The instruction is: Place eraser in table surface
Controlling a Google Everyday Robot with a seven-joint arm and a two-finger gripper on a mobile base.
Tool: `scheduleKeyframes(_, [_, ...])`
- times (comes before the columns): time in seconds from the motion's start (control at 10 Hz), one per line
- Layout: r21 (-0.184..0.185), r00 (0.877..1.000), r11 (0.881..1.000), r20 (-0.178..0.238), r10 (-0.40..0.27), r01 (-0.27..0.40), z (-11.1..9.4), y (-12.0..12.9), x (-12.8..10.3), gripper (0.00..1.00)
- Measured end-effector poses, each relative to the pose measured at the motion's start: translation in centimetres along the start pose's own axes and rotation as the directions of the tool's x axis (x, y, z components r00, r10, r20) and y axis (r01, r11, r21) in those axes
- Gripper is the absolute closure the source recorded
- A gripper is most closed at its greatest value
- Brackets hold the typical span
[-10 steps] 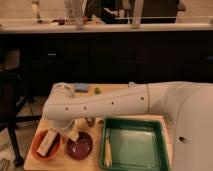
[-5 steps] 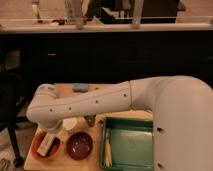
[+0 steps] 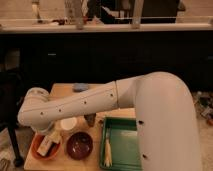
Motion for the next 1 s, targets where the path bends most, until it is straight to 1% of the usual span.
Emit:
scheduleKeyframes(0.2, [-0.007,1.0,1.0,0.008,0.031,-0.03,1.7,0.1,0.3,0.2])
scheduleKeyframes(0.4, [-0.017,0.999,0.999,0.017,0.045,-0.045,2.9,0.0,0.2,0.2])
scheduleKeyframes(1.0, [-0.03,0.999,0.999,0.029,0.043,-0.042,4.7,-2.2,0.0,0.2])
